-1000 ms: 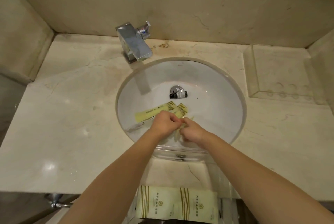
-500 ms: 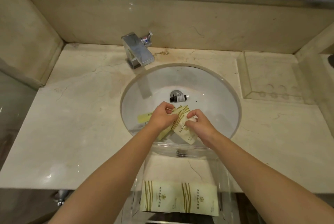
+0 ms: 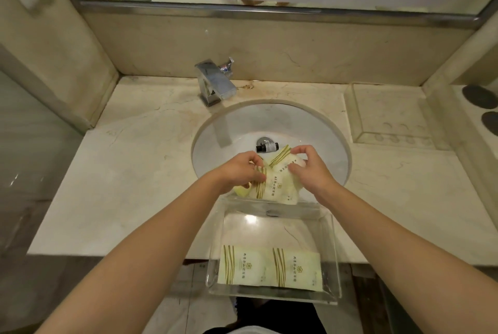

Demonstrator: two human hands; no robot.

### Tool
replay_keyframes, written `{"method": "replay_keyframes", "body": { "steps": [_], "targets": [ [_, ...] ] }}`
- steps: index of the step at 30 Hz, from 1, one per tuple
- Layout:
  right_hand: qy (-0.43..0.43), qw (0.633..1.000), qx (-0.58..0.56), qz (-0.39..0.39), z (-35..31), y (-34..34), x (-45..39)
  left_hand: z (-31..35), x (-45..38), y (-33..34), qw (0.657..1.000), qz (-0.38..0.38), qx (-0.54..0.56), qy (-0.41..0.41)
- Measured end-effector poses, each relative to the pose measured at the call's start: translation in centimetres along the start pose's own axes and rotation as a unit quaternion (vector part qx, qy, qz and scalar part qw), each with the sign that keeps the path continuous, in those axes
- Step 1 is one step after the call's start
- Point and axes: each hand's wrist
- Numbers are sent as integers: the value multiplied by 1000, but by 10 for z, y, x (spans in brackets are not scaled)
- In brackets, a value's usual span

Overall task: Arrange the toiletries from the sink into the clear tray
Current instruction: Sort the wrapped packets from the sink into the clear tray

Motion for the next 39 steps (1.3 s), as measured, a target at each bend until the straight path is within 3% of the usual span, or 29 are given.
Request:
{"method": "replay_keyframes", "body": {
  "steps": [5, 12, 16, 20, 25, 35, 39],
  "targets": [
    [-17, 999, 38, 25, 2, -10, 13, -6, 22, -9, 1000, -9, -23, 15],
    [-16, 999, 42, -22, 16, -20, 30, -21, 39, -10, 995, -32, -90, -12],
    [8, 990, 87, -111, 22, -25, 37, -26, 43, -5, 985, -57, -158, -31],
    [40, 933, 236, -270, 32, -25, 45, -28, 47, 1, 958, -117, -251, -68],
    [27, 835, 421, -352, 45, -10, 52, -37, 50, 15, 917, -160, -354, -89],
    [4, 760, 532, -374, 55, -1, 59, -48, 49, 33, 872, -194, -443, -73],
    [-35, 753, 545, -368, 52, 1, 60, -54, 48, 38, 869, -197, -448, -68]
  ]
}}
Point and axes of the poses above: each hand's wrist, its own x-axis away from the middle knuckle, its own y-axis out of the palm, z = x × y, and after that the axes turned 7 degrees about -z, right-handed
